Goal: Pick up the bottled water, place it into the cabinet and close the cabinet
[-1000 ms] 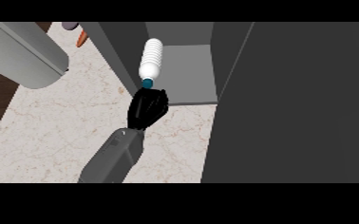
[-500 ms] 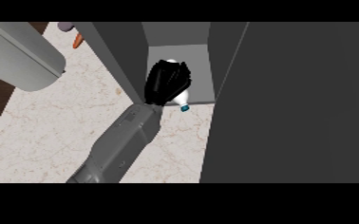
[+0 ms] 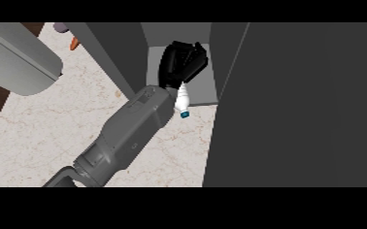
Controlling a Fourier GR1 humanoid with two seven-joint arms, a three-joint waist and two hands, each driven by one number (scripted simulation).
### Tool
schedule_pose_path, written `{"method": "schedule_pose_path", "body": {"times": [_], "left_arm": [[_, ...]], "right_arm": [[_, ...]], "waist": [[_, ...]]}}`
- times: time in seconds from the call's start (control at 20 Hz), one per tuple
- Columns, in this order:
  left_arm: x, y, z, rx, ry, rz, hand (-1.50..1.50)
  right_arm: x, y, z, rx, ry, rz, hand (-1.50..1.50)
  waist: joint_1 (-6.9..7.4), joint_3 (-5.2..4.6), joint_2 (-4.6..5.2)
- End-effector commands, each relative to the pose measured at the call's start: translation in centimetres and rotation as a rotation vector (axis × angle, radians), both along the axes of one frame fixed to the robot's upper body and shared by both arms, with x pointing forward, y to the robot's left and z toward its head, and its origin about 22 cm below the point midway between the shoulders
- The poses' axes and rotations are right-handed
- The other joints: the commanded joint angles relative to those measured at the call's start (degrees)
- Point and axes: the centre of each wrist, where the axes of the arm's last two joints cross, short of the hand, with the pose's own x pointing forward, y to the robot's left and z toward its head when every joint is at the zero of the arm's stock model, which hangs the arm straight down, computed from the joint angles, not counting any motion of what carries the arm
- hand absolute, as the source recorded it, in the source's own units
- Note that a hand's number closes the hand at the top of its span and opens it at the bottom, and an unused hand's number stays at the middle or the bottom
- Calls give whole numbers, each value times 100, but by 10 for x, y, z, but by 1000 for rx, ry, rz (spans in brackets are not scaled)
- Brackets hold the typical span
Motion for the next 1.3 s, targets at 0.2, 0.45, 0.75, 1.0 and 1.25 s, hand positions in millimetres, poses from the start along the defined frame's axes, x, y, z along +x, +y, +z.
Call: {"method": "schedule_pose_path", "body": {"times": [0.2,0.45,0.75,1.0,1.25], "left_arm": [[13,9,-7,65,53,104,150],[17,22,-18,147,63,171,150],[19,39,-31,182,99,236,150],[21,46,-34,169,95,259,150],[23,49,-33,47,96,286,150]], "right_arm": [[11,-24,8,2,-28,47,-150],[6,-18,14,29,-9,71,-150],[3,-19,12,14,-13,69,-150],[12,-26,11,36,-47,76,-150],[10,-27,15,50,-29,65,-150]], "waist": [[-139,-2,84],[-198,-7,126],[-268,-8,154],[-282,-11,227],[-274,-22,236]]}}
